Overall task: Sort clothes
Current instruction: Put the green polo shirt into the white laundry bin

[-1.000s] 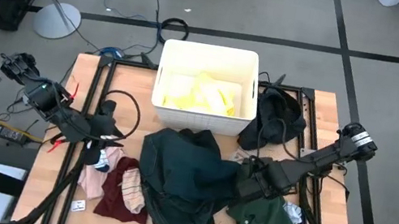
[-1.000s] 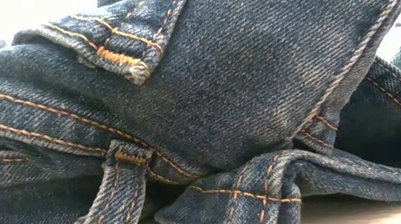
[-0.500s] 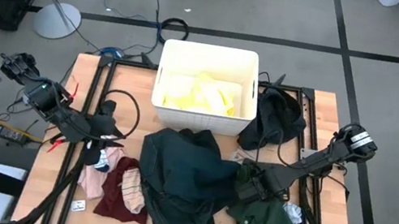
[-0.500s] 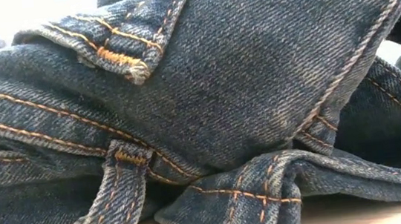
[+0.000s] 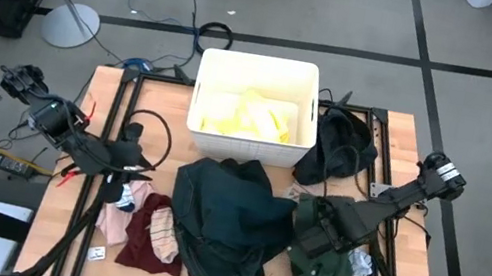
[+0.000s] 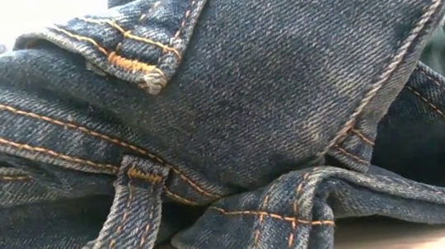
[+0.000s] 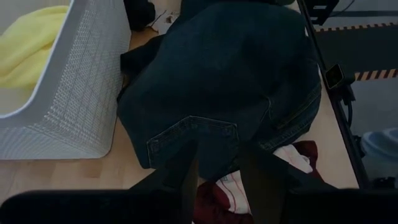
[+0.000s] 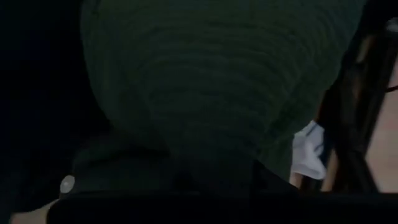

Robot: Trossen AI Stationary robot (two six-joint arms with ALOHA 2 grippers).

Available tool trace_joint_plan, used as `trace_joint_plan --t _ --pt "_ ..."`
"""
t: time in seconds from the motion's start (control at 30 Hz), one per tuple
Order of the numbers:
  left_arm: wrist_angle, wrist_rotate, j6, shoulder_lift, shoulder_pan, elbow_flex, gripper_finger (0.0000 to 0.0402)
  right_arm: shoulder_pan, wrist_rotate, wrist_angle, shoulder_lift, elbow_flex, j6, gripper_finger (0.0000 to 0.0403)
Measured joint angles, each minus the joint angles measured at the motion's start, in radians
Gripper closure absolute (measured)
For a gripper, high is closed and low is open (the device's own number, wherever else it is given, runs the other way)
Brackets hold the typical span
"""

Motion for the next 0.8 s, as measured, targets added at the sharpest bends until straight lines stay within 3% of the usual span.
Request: trace_joint_plan --t 0.5,0.8 --pt "-0.03 -0.122 0.036 -0.172 0.0 0.002 0.0282 -0.028 0.199 -0.036 -0.012 0.27 -0.099 0.0389" --pt "-0.055 -0.131 0.036 -0.18 0.0 0.002 0.0282 -0.083 0.368 -0.036 -0.013 0.42 -0.252 0.0389"
